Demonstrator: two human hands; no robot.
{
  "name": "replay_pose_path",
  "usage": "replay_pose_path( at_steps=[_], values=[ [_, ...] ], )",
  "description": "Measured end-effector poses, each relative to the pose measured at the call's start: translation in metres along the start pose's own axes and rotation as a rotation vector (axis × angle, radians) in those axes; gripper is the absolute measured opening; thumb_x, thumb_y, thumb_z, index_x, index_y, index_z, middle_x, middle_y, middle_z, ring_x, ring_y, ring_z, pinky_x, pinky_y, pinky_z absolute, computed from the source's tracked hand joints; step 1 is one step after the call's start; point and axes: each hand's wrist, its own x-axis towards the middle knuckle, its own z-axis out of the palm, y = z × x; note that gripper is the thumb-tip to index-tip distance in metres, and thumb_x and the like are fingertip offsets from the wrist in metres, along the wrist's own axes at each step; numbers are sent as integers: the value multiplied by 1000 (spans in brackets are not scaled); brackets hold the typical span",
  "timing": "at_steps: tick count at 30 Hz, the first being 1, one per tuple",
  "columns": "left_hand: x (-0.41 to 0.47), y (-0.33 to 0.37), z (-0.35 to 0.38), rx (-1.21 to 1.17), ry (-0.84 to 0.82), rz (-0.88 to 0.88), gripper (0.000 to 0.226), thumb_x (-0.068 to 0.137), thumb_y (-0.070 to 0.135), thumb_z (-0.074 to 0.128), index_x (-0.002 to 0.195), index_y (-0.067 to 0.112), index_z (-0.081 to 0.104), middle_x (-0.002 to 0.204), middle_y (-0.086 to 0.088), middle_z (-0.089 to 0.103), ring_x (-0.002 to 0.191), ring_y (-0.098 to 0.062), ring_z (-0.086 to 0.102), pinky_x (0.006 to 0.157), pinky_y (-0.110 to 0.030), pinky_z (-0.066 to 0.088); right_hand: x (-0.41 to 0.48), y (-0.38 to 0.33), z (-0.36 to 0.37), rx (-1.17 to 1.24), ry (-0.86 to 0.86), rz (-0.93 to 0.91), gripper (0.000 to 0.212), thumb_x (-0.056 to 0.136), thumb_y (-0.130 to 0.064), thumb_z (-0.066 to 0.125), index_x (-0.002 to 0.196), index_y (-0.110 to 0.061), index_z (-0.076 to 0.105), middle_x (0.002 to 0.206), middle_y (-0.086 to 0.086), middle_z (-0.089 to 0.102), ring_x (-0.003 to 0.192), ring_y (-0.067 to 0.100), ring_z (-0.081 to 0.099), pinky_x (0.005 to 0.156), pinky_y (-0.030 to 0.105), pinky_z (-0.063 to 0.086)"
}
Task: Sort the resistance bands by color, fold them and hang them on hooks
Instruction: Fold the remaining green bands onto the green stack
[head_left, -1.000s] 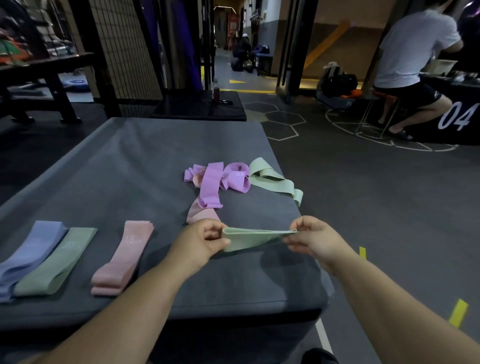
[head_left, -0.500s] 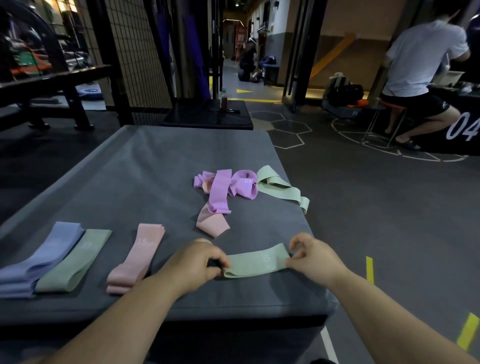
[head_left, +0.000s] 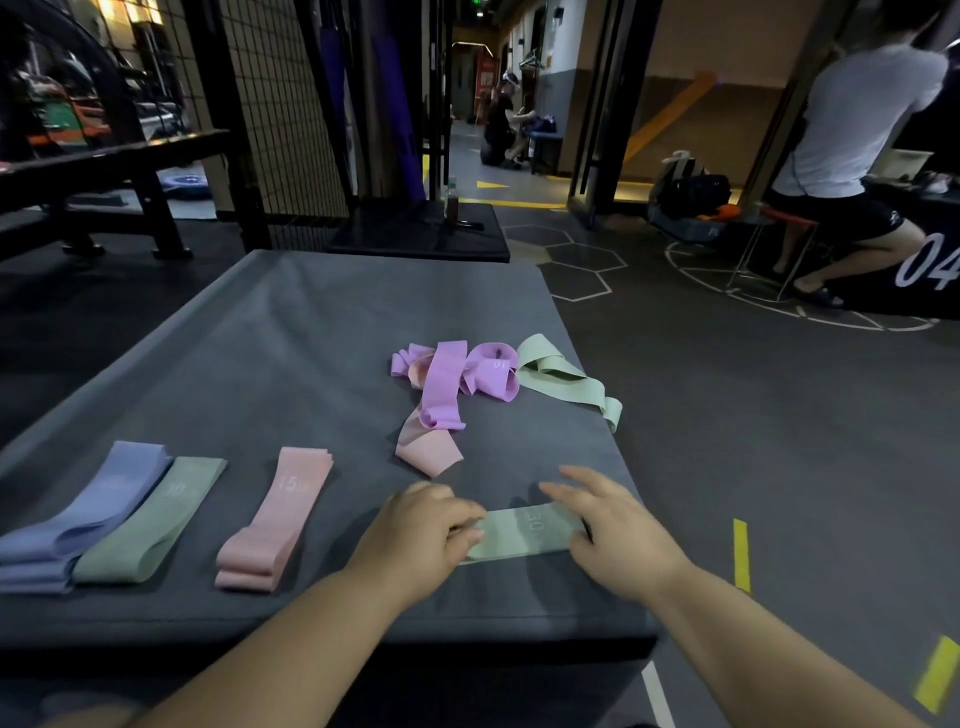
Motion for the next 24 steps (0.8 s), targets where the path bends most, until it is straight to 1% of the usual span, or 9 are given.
replay_pose_path(
  at_steps=[4, 7, 9, 10, 11, 13, 16, 20, 24],
  values=[
    [0, 0, 9, 49, 31, 54, 35, 79, 34, 55, 110, 33, 69, 93, 10, 57, 96, -16, 55, 87, -35, 48, 3, -6, 8, -43, -114, -165, 72, 90, 6, 32, 154, -28, 25, 162, -13, 12, 150, 4, 2, 110, 9, -3],
    [1, -1, 15, 66, -43, 167, 51, 87, 21, 46, 136, 33, 53, 127, 12, 60, 119, -11, 54, 101, -30, 43, 1, -2, 10, -52, -136, -174, 64, 96, 1, 30, 155, -23, 21, 163, -9, 12, 150, 6, 1, 111, 11, -7],
    [2, 4, 14, 38, -150, 164, 56, 98, 13, 32, 151, 33, 28, 152, 14, 37, 142, -7, 30, 116, -25, 23, -1, 0, 9, -18, -133, -169, 54, 103, -12, 30, 155, -23, 19, 163, -9, 10, 149, 4, -1, 112, 11, -8],
    [2, 3, 14, 28, -189, 147, 57, 101, 12, 29, 153, 33, 19, 157, 15, 27, 146, -6, 19, 119, -23, 15, -2, -1, 7, -18, -153, -170, 51, 106, -28, 28, 156, -22, 16, 162, -12, 6, 148, 2, -3, 112, 12, -9],
    [2, 4, 13, 44, -216, 142, 56, 103, 12, 27, 154, 31, 14, 160, 15, 20, 148, -6, 12, 120, -22, 8, -4, -3, 7, -34, -177, -165, 62, 102, -50, 20, 156, -22, 12, 159, -16, 1, 146, -1, -7, 113, 14, -11],
    [0, 4, 13, 87, -247, 135, 53, 104, 23, 17, 155, 30, 6, 162, 14, 8, 149, -5, 3, 118, -22, -3, -7, -4, 9, -96, -197, -157, 97, 75, -76, -3, 156, -24, 2, 153, -21, -11, 143, -3, -16, 114, 18, -14],
    [-6, 2, 14, 140, -287, 100, 76, 80, 51, -12, 154, 34, -5, 161, 18, -8, 147, -2, -10, 116, -27, -12, -8, 1, 17, -176, -182, -157, 113, 61, -86, -22, 155, -25, -9, 156, -15, -21, 144, 2, -23, 117, 25, -14],
    [-7, 5, 11, 179, -378, 80, 89, 72, 78, -17, 151, 38, -14, 154, 21, -25, 140, 1, -27, 117, -34, -18, -9, 5, 23, -215, -170, -158, 116, 56, -88, -30, 153, -27, -15, 158, -12, -23, 144, 3, -26, 120, 30, -13],
    [-6, 7, 8, 217, -429, 73, 92, 67, 77, -13, 150, 37, -18, 151, 21, -30, 138, -2, -32, 116, -39, -20, -7, 6, 26, -245, -165, -160, 108, 58, -87, -29, 148, -29, -22, 158, -12, -25, 144, 3, -27, 120, 30, -15]
  ],
)
